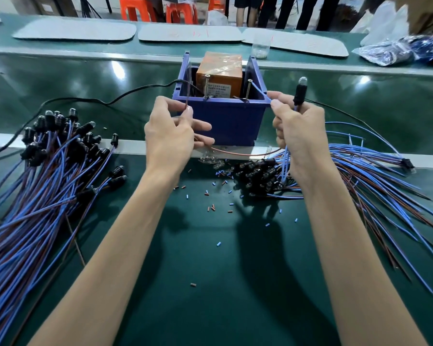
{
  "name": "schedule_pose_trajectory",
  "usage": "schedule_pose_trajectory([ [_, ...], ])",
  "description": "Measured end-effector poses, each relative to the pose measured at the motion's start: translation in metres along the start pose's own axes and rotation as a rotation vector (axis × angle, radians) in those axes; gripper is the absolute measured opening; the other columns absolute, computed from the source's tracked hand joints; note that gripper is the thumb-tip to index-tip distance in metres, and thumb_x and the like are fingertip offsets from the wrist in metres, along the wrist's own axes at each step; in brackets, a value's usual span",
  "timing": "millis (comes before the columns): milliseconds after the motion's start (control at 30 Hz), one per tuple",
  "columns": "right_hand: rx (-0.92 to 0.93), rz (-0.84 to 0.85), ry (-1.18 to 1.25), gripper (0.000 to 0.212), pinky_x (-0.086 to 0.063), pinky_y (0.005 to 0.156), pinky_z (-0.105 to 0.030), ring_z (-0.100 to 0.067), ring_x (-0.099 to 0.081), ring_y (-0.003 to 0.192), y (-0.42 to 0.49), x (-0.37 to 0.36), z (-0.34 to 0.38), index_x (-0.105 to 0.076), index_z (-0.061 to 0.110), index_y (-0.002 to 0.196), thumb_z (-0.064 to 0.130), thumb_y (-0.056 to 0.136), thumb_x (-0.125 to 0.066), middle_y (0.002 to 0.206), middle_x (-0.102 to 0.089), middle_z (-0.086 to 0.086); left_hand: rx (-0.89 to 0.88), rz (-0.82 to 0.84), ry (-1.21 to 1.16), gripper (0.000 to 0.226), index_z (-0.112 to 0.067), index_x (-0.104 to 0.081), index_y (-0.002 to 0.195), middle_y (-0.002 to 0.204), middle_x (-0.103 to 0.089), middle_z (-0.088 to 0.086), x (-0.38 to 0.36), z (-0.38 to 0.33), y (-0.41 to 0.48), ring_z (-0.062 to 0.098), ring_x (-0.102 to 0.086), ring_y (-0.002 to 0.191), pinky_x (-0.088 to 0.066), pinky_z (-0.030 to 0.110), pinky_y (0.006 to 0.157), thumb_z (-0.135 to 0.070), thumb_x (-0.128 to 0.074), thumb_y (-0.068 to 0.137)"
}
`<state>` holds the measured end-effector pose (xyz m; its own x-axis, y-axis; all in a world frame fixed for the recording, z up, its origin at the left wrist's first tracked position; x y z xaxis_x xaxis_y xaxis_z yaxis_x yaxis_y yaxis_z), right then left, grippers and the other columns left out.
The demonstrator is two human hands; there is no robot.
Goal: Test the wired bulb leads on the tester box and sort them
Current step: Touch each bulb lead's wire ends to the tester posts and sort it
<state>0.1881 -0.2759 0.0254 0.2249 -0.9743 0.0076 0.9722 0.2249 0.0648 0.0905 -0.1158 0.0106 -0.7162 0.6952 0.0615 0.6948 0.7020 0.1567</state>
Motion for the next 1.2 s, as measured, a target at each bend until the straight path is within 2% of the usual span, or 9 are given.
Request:
schedule_pose_trajectory([
  [133, -0.021, -0.015, 0.006, 0.022, -0.031, 0.046, -0.013, 0.000, -0.036, 0.041, 0.002, 0.001, -0.003, -0.070, 0.011, 0.104, 0.009, 0.095, -0.051, 0.053, -0.040, 0.015, 0.003, -0.013, -0.004, 0.011, -0.019, -0.061, 0.085, 0.060, -0.070, -0.005, 0.001, 0.005, 0.002, 0.016, -0.069, 0.054, -0.052, 0.019, 0.054, -0.014, -0.059, 0.094],
  [200, -0.027, -0.018, 0.020, 0.022, -0.030, 0.045, -0.013, -0.001, -0.036, 0.039, 0.002, 0.001, -0.004, -0.070, 0.010, 0.104, 0.009, 0.096, -0.050, 0.050, -0.038, 0.015, 0.040, -0.033, -0.048, 0.012, -0.016, -0.067, 0.086, 0.057, -0.068, -0.004, 0.000, 0.008, 0.004, 0.013, -0.069, 0.054, -0.052, 0.016, 0.057, -0.012, -0.058, 0.095],
  [267, -0.033, -0.011, 0.053, 0.021, -0.028, 0.042, -0.012, -0.001, -0.034, 0.037, 0.003, 0.000, -0.004, -0.068, 0.009, 0.103, 0.008, 0.096, -0.048, 0.048, -0.036, 0.015, 0.080, -0.057, -0.085, 0.016, -0.011, -0.066, 0.095, 0.059, -0.068, -0.003, -0.001, 0.011, 0.007, 0.012, -0.069, 0.055, -0.051, 0.014, 0.057, -0.007, -0.051, 0.097],
  [367, -0.048, 0.015, 0.116, 0.023, -0.024, 0.039, -0.012, -0.001, -0.030, 0.036, 0.003, -0.002, -0.005, -0.064, 0.007, 0.106, 0.005, 0.098, -0.043, 0.057, -0.035, 0.004, 0.077, -0.063, -0.065, 0.016, -0.009, -0.060, 0.106, 0.066, -0.069, 0.000, -0.001, 0.011, 0.008, 0.011, -0.068, 0.055, -0.051, 0.014, 0.057, -0.004, -0.048, 0.097],
  [533, -0.079, 0.037, 0.186, 0.023, -0.024, 0.036, -0.013, -0.001, -0.032, 0.036, 0.003, -0.003, -0.009, -0.061, 0.007, 0.103, 0.005, 0.099, -0.039, 0.057, -0.048, 0.001, 0.046, -0.092, -0.031, 0.017, -0.019, -0.059, 0.091, 0.068, -0.070, 0.000, 0.002, 0.010, 0.005, 0.010, -0.066, 0.051, -0.050, 0.017, 0.056, -0.004, -0.050, 0.096],
  [733, -0.120, 0.039, 0.227, 0.025, -0.025, 0.036, -0.014, -0.004, -0.033, 0.038, 0.005, -0.002, -0.013, -0.063, 0.009, 0.101, 0.004, 0.098, -0.038, 0.052, -0.058, 0.008, 0.061, -0.085, -0.030, 0.019, -0.014, -0.064, 0.098, 0.073, -0.069, 0.001, 0.002, 0.014, 0.007, 0.006, -0.064, 0.051, -0.051, 0.016, 0.058, -0.004, -0.048, 0.097],
  [1067, -0.136, 0.076, 0.288, 0.026, -0.025, 0.036, -0.014, -0.004, -0.033, 0.040, 0.009, 0.003, -0.015, -0.064, 0.008, 0.104, 0.005, 0.099, -0.039, 0.054, -0.059, 0.006, 0.048, -0.063, -0.060, 0.020, -0.016, -0.065, 0.100, 0.076, -0.069, -0.001, 0.000, 0.017, 0.008, 0.005, -0.065, 0.055, -0.052, 0.017, 0.065, -0.006, -0.048, 0.098],
  [1200, -0.144, 0.087, 0.298, 0.026, -0.025, 0.035, -0.014, -0.004, -0.033, 0.039, 0.010, 0.003, -0.014, -0.064, 0.009, 0.103, 0.007, 0.099, -0.038, 0.053, -0.059, 0.007, 0.029, -0.049, -0.065, 0.021, -0.015, -0.066, 0.103, 0.077, -0.069, -0.001, 0.000, 0.016, 0.008, 0.004, -0.065, 0.055, -0.050, 0.015, 0.062, -0.005, -0.048, 0.099],
])
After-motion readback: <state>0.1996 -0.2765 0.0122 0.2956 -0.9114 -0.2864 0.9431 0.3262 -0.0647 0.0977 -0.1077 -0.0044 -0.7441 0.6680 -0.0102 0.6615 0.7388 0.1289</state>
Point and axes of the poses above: each hand's wrist, its own y-axis towards the middle knuckle, its own x-axis out of the back of the hand, z = x × y, the point moved 3 cm from there along y, towards the middle knuckle
